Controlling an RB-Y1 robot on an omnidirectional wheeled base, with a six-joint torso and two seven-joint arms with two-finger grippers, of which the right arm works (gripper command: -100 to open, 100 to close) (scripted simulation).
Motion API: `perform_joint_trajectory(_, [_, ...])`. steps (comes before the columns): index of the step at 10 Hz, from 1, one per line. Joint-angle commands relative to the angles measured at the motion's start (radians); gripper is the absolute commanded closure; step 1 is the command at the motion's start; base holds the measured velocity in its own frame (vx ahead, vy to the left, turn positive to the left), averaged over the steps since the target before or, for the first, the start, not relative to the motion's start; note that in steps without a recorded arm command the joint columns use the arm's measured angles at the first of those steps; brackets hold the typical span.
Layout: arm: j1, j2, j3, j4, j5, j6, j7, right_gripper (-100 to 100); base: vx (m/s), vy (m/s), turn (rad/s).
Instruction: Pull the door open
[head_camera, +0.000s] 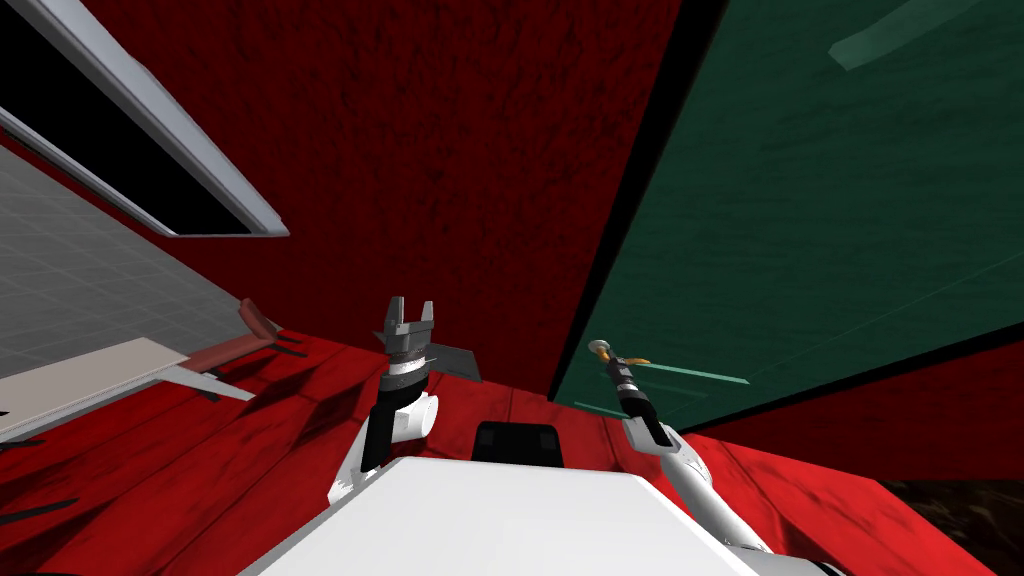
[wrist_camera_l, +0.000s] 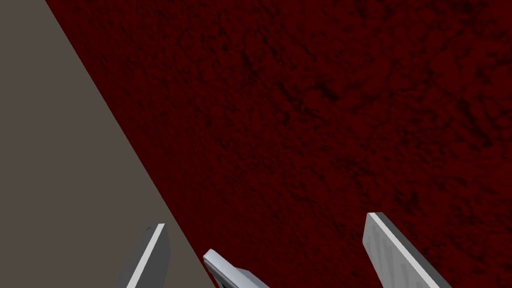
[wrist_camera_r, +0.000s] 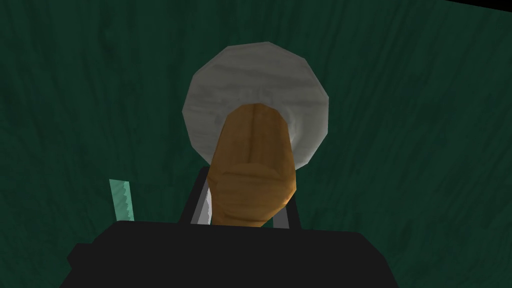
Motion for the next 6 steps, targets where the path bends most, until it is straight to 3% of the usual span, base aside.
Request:
perform_joint_trajectory(1, [0.001,-0.001,0.0,0.0,0.001,-0.001,0.002,100,-0.014,-0.002,0.005])
perform_joint_trajectory(3, [0.001,-0.001,0.0,0.0,0.001,-0.001,0.002,100,-0.004,0.0,-0.001])
perform_joint_trajectory(6, [0.033,-0.026,0.03,-0.01,0.008,-0.035,-0.032,100,-0.168,-0.051,0.123])
